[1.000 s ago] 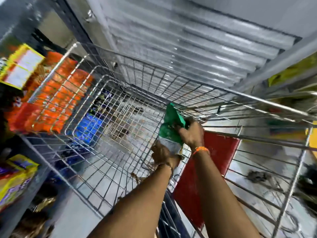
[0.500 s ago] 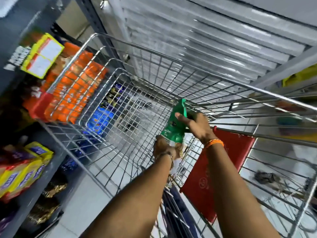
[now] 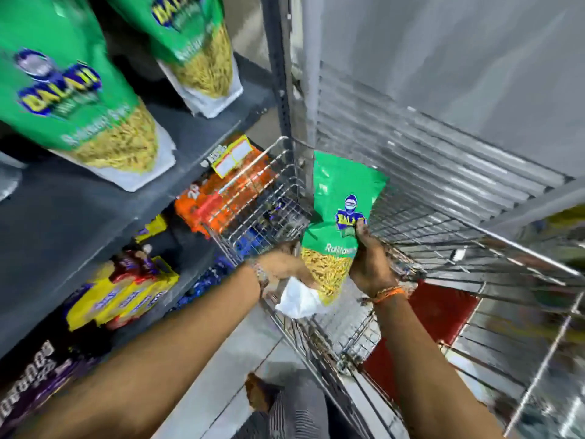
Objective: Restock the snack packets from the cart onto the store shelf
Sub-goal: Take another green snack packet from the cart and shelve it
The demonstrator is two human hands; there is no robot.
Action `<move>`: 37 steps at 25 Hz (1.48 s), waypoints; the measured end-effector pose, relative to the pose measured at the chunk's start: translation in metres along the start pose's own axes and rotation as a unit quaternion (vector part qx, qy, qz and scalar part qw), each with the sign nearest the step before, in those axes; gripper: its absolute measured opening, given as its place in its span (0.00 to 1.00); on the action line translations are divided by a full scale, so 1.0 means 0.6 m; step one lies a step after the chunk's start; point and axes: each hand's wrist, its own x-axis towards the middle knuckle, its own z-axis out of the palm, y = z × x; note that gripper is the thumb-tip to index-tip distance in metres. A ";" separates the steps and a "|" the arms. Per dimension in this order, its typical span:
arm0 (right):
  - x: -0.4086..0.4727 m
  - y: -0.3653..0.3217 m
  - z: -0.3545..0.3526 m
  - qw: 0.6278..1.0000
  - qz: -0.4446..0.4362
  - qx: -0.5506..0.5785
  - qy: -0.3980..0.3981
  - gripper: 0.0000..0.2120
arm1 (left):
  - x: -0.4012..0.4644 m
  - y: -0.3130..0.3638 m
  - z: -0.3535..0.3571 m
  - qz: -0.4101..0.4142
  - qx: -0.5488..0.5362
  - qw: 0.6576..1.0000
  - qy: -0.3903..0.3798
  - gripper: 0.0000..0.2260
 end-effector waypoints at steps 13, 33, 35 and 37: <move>-0.052 0.031 0.566 0.929 -0.238 -0.226 -0.170 0.09 | -0.349 -0.140 -0.272 0.411 -0.403 0.749 0.329 0.14; 0.004 0.181 0.772 0.910 -0.220 -0.283 -0.210 0.14 | -0.397 -0.196 -0.505 0.402 -0.541 0.617 0.407 0.09; -0.009 0.175 0.760 0.930 -0.180 -0.236 -0.218 0.15 | -0.405 -0.204 -0.496 0.391 -0.531 0.625 0.418 0.14; -0.015 0.178 0.738 0.938 -0.162 -0.223 -0.211 0.07 | -0.412 -0.229 -0.483 0.377 -0.521 0.627 0.440 0.17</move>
